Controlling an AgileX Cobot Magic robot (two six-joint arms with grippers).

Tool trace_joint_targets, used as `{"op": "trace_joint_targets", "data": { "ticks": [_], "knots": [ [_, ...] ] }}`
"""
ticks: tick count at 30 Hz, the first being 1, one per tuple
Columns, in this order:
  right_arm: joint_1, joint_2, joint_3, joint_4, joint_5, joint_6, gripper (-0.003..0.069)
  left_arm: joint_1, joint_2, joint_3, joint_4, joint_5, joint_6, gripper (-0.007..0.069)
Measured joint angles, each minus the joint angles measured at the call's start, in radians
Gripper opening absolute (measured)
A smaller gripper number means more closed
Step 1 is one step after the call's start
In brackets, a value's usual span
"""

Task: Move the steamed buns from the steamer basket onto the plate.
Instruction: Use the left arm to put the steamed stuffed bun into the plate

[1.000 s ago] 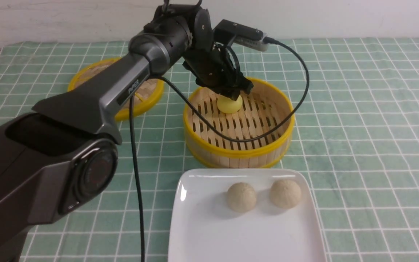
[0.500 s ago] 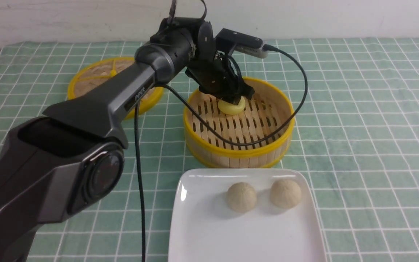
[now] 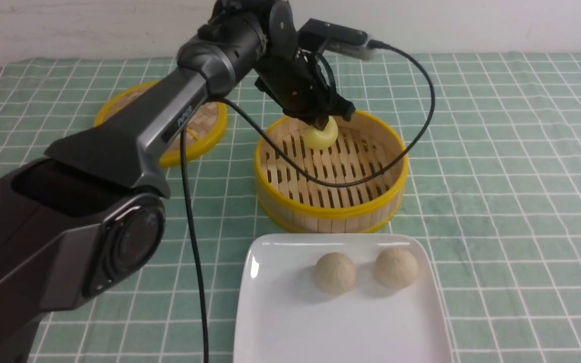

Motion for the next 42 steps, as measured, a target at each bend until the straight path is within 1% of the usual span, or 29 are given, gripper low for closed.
{"op": "trace_joint_targets", "data": {
  "ticks": [2,6,11,12,15,19,22,26,27,30,34,35,38,39,40,42],
  "knots": [
    [0.0,0.0,0.0,0.001,0.0,0.0,0.0431,0.0,-0.053,-0.023,0.001,0.059,-0.015,0.0024],
    [0.0,0.0,0.0,0.001,0.0,0.0,0.0431,0.0,-0.173,-0.037,0.008,0.109,-0.037,0.0024],
    [0.0,0.0,0.0,0.001,0.0,0.0,0.0431,0.0,-0.315,-0.043,0.064,0.154,-0.051,0.0024],
    [0.0,0.0,0.0,0.0,0.0,0.0,0.0431,0.0,-0.359,-0.045,0.088,0.175,-0.07,0.0024],
    [0.0,0.0,0.0,0.0,0.0,0.0,0.0431,0.0,-0.431,-0.046,0.116,0.18,-0.086,0.0024],
    [0.0,0.0,0.0,0.001,0.0,0.0,0.0431,0.0,-0.517,-0.002,0.117,0.18,-0.119,0.0025],
    [0.0,-0.001,0.0,-0.005,0.0,0.0,0.0431,0.0,-0.589,0.09,0.094,0.18,-0.157,0.0025],
    [0.0,-0.008,0.0,-0.017,0.0,0.0,0.0431,0.0,-0.69,0.261,0.023,0.18,-0.16,0.0025],
    [0.0,-0.009,0.0,-0.017,0.0,0.0,0.0431,0.0,-0.694,0.27,0.021,0.18,-0.16,0.0025],
    [0.0,-0.018,0.0,-0.018,0.0,0.0,0.0431,0.0,-0.755,0.439,-0.026,0.18,-0.16,0.0025],
    [0.0,-0.029,0.0,-0.016,0.0,0.0,0.0431,0.0,-0.762,0.659,-0.116,0.165,-0.107,0.0027],
    [0.0,-0.03,0.0,-0.013,0.0,0.0,0.0431,0.0,-0.757,0.745,-0.147,0.126,-0.074,0.0029],
    [0.0,-0.031,0.0,-0.011,0.0,0.0,0.0431,0.0,-0.745,0.933,-0.188,-0.01,-0.024,0.0029],
    [0.0,-0.031,0.0,-0.011,0.0,0.0,0.0431,0.0,-0.743,0.945,-0.188,-0.02,-0.017,0.0029],
    [0.0,-0.031,0.0,-0.006,0.0,0.0,0.0431,0.0,-0.738,1.027,-0.19,-0.091,0.008,0.0029],
    [0.0,-0.033,0.0,-0.002,0.0,0.0,0.0431,0.0,-0.735,1.094,-0.191,-0.15,0.032,0.0029]
  ]
}}
